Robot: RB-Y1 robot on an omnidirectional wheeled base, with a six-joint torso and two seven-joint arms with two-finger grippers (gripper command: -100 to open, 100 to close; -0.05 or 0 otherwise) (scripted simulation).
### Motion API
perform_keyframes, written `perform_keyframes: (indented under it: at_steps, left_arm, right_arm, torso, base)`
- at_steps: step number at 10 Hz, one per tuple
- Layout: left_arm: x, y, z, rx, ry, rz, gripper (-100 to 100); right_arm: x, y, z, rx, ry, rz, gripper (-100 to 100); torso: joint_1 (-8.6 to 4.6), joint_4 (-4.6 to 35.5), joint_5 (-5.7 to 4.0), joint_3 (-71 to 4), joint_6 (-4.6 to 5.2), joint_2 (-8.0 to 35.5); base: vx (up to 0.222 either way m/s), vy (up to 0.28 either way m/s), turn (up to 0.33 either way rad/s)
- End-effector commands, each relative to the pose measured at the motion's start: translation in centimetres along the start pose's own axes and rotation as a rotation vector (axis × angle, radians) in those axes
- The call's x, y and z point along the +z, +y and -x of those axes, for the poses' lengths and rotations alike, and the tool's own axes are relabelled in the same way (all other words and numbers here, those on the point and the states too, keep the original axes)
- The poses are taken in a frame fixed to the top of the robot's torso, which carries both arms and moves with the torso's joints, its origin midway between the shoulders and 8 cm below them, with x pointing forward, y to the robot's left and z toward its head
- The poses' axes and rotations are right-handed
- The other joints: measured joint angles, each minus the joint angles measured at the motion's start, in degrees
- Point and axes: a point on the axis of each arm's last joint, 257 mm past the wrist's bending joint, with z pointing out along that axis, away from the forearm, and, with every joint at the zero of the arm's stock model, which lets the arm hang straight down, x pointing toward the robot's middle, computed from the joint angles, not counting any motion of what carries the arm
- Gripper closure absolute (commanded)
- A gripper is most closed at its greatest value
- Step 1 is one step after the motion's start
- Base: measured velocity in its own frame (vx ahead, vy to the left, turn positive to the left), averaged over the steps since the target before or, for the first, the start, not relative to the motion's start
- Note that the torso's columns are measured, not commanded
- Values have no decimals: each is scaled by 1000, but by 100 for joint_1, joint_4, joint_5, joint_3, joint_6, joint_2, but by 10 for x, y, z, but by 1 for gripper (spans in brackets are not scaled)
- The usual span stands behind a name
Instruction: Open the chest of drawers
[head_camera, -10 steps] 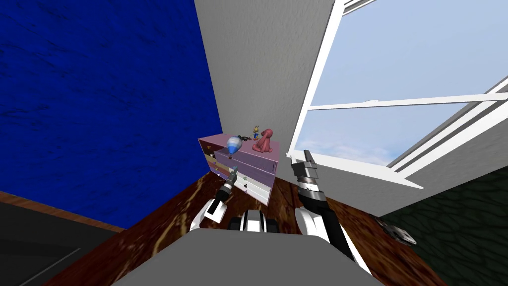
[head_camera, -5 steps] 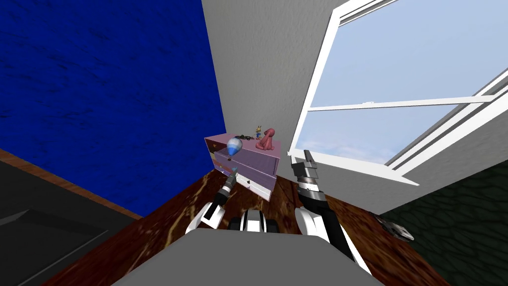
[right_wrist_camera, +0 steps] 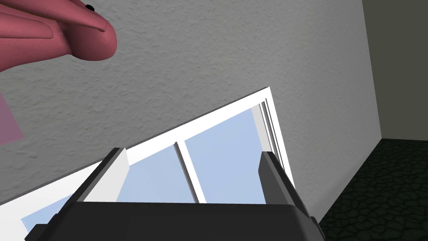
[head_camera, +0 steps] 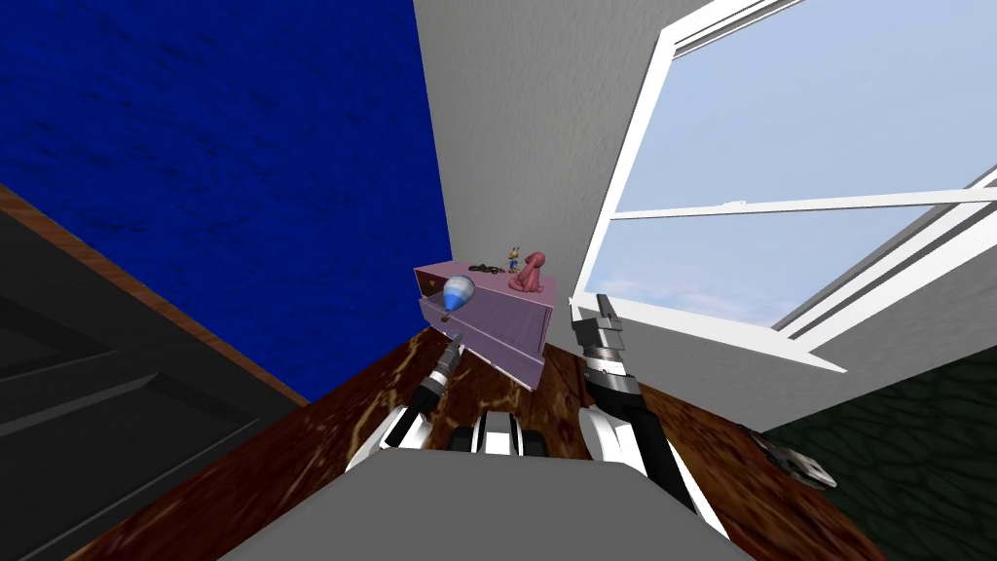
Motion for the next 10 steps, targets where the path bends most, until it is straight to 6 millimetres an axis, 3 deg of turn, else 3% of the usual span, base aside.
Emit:
perform_keyframes:
  at_steps: [1, 8, 9, 10]
  left_arm:
    - [2, -15, 6, 1, 2, 3, -100]
    - [1, -49, 10, 1, 13, 3, -100]
    - [-4, -34, 9, -4, 9, 37, -100]
    - [-5, -32, 9, -6, 8, 46, 0]
  right_arm:
    - [0, 0, 0, 0, 0, 0, 0]
    - [0, 0, 0, 0, 0, 0, 0]
    - [0, 0, 0, 0, 0, 0, 0]
    - [0, 0, 0, 0, 0, 0, 0]
  torso:
    - [-14, -8, -3, -12, 2, -17]
    - [-10, 52, -23, 30, -8, 64]
    - [-18, 64, -29, 34, -6, 76]
    - [-19, 46, -21, 35, -3, 68]
  base:
    - [25, -27, 22]
    - [10, -18, 9]
    - [8, -2, 2]
    - [6, 0, -3]
